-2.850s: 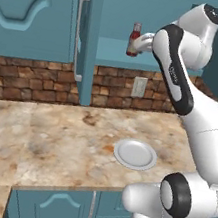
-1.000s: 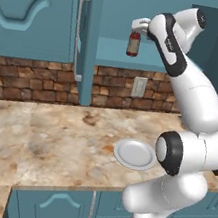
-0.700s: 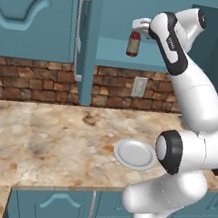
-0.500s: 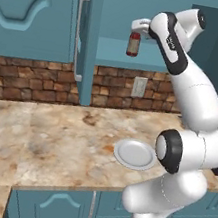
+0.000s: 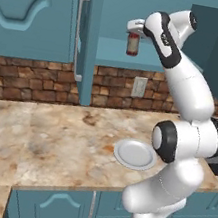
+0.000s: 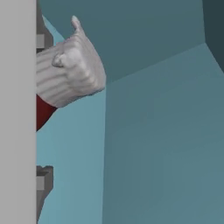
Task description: Move the hot dog bun to the plate on the dining table and place the condiment next to that plate. Then navigate to the fridge and take the sausage and place it on the plate as well.
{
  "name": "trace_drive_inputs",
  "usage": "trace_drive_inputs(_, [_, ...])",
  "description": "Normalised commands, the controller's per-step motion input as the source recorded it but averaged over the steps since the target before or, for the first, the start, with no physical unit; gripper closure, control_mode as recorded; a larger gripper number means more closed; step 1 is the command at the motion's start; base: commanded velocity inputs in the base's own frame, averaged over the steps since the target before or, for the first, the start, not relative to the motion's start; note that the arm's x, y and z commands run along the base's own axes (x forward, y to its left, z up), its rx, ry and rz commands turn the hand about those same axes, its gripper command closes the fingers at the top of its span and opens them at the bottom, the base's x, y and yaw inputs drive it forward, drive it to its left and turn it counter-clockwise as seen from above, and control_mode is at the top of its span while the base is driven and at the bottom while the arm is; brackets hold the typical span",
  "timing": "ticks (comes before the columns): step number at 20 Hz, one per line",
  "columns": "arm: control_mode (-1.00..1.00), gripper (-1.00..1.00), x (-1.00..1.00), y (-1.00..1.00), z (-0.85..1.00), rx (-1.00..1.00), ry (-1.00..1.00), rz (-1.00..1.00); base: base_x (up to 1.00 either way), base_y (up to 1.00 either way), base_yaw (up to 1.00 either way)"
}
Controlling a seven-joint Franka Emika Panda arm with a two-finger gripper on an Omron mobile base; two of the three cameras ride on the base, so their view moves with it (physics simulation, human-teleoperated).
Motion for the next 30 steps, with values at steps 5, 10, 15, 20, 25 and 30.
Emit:
trace_drive_inputs(5, [-1.00, 1.00, 0.01, 0.00, -0.01, 0.00, 0.00, 0.00, 0.00, 0.00, 0.00])
trace_drive_inputs(10, [-1.00, 1.00, -0.41, 0.12, 0.00, 0.00, -0.07, 0.00, 0.00, 0.00, 0.00])
trace_drive_inputs(15, [-1.00, 1.00, -1.00, 0.33, 0.00, 0.00, -0.29, 0.00, 0.00, 0.00, 0.00])
trace_drive_inputs(20, [-1.00, 1.00, -1.00, 0.06, 0.23, -0.05, -0.23, 0.00, 0.00, 0.00, 0.00])
trace_drive_inputs(25, [-1.00, 1.00, -1.00, 0.00, 0.30, -0.13, 0.00, 0.00, 0.00, 0.00, 0.00])
trace_drive_inputs(30, [-1.00, 1.00, -1.00, -0.12, -0.06, -0.17, 0.15, 0.00, 0.00, 0.00, 0.00])
